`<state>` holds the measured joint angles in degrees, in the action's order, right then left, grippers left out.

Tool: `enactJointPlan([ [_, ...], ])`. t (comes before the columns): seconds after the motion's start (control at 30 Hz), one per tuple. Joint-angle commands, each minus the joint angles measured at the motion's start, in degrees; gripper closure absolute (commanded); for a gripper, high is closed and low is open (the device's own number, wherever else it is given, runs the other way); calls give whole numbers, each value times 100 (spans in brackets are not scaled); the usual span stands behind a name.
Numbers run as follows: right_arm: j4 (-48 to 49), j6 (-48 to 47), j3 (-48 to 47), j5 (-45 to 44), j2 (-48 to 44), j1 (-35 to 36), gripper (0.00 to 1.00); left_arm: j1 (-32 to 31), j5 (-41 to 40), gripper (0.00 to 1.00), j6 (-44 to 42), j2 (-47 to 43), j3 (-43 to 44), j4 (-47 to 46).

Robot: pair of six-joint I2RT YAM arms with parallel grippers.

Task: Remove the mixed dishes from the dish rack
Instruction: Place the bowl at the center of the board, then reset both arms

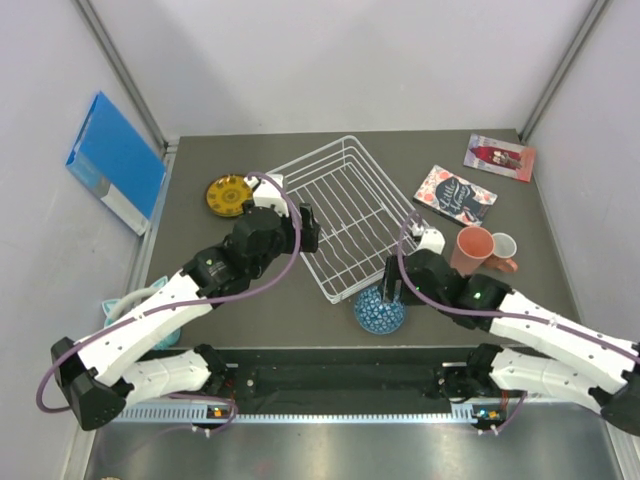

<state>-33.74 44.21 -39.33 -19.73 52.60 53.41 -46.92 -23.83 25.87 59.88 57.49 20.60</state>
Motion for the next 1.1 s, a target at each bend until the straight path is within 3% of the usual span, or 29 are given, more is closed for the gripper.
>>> enactJointPlan([
  [0.0, -870, -25, -1109, -374, -320, 170, 20, 25, 2, 1, 85, 50, 139, -162],
  [0.13, -1284, -324, -1919, -550, -461, 223, 19, 25, 2, 1, 76, 59, 183, -126],
  [0.23, -952, -859, -2236, -707, -680, 231, 19, 25, -42, 1, 68, 68, 218, -74],
  [0.43, 876, -2046, -1745, -1524, -893, 232, 19, 25, 54, 1, 147, 156, 332, 233],
  [0.57, 1526, -3054, -1736, -2839, -471, 424, 16, 42, 300, 1, 182, 375, 560, 741],
  [0.7, 2983, -4312, -1465, -3853, -470, 969, 13, 51, 353, 1, 384, 849, 1141, 1577],
  [0.73, 3918, -4689, -1376, -4002, -539, 1100, 12, 42, 379, 1, 427, 885, 1159, 1631],
  [0.87, 6103, -6796, -840, -4346, -532, 1733, 0, 42, 616, 1, 621, 736, 905, 1386],
  [1.07, 6433, -7303, -830, -4277, -22, 1884, 0, 51, 134, 1, 937, 419, 560, 1147],
])
